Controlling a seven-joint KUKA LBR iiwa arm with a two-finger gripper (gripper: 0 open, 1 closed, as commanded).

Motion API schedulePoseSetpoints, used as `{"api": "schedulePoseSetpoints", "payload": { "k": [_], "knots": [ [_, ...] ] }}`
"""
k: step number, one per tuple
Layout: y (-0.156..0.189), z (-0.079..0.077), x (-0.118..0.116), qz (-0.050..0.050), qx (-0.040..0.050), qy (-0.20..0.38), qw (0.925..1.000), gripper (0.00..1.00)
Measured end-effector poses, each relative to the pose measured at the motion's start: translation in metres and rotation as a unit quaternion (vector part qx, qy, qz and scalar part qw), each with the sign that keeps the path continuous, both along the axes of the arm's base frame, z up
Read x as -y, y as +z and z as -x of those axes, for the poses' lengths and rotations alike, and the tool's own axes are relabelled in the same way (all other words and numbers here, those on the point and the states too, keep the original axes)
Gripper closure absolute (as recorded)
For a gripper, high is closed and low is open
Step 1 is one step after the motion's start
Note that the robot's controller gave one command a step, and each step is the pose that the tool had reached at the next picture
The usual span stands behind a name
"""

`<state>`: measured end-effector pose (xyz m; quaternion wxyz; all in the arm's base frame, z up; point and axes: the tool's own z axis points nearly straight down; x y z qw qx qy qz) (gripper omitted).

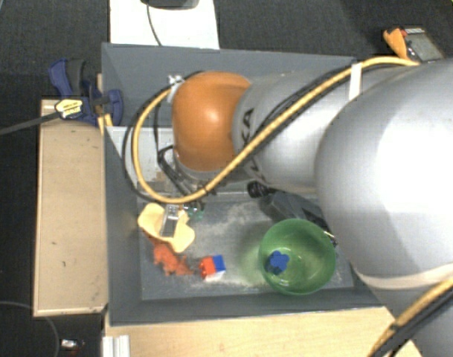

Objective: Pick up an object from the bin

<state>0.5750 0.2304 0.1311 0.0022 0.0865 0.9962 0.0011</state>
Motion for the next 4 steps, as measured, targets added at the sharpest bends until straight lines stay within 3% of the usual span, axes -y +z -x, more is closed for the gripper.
{"api": "schedulePoseSetpoints", "payload": {
  "k": [1, 2, 4],
  "knots": [
    [-0.063, -0.013, 0.0, -0.003, 0.0073, 0.021, 0.9997, 0.0],
    [-0.06, 0.0, 0.004, -0.004, 0.0056, -0.109, 0.994, 1.0],
    [-0.052, 0.0, 0.004, -0.005, 0.0065, -0.11, 0.9939, 1.0]
  ]
}}
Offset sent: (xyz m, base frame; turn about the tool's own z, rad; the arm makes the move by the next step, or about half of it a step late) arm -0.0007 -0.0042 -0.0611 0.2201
